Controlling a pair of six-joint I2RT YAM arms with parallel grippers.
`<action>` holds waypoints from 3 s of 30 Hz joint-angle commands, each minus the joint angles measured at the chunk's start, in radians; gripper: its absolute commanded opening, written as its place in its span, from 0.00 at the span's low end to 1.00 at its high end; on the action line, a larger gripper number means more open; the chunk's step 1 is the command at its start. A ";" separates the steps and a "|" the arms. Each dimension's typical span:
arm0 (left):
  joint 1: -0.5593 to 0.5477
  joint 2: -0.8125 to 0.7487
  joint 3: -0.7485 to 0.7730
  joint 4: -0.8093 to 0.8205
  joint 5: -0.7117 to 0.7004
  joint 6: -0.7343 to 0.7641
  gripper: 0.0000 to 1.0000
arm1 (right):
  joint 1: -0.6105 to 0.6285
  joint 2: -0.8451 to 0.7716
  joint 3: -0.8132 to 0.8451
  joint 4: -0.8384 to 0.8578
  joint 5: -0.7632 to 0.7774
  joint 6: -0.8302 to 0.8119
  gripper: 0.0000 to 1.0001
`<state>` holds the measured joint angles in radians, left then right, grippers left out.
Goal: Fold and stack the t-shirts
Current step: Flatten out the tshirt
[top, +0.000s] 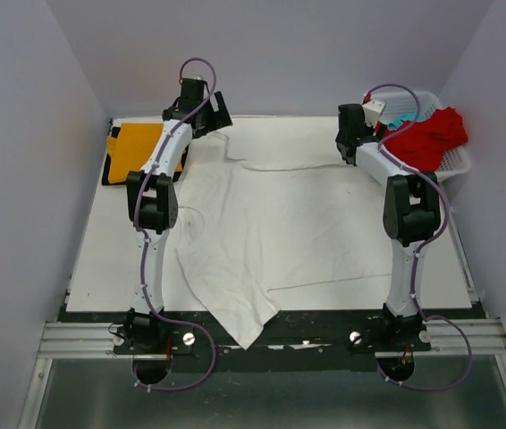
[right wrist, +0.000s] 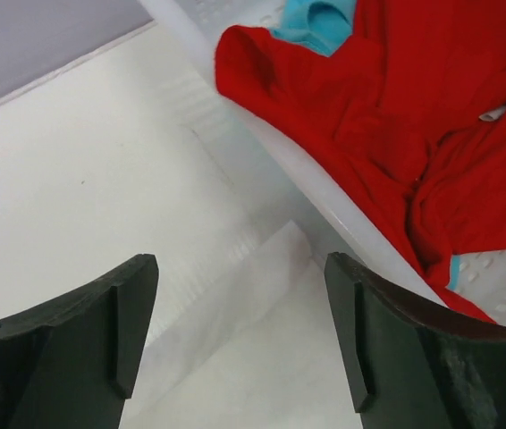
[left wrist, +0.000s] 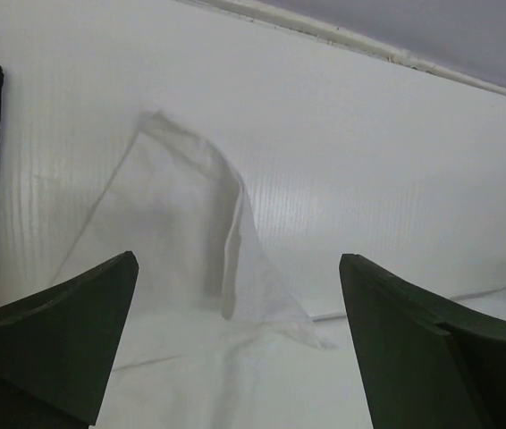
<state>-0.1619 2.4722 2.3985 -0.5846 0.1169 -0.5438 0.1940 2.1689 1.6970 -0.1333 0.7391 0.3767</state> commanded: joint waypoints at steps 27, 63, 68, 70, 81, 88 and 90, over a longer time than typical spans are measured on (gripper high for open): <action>-0.271 -1.013 -1.666 0.322 0.018 -0.244 0.99 | 0.280 -0.034 -0.183 0.221 -0.978 0.105 1.00; -0.269 -1.048 -1.700 0.294 -0.040 -0.263 0.99 | 0.412 0.290 0.266 0.305 -1.136 0.010 1.00; -0.269 -1.051 -1.703 0.298 -0.038 -0.266 0.99 | 0.429 0.428 0.413 0.284 -1.147 0.099 1.00; -0.269 -1.047 -1.702 0.299 -0.036 -0.268 0.99 | 0.435 0.474 0.468 0.271 -1.158 0.116 1.00; -0.269 -1.062 -1.712 0.286 -0.049 -0.268 0.99 | 0.434 0.595 0.631 0.175 -0.792 0.091 1.00; -0.269 -1.072 -1.730 0.275 -0.059 -0.266 0.99 | 0.311 0.661 0.740 0.211 -0.705 0.234 1.00; -0.269 -1.070 -1.726 0.270 -0.066 -0.262 0.99 | 0.274 0.659 0.754 0.238 -0.758 0.247 1.00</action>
<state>-0.4332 1.4025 0.7025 -0.2768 0.0620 -0.8032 0.5728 2.7903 2.4050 0.0765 -0.0555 0.5533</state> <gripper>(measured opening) 0.984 0.998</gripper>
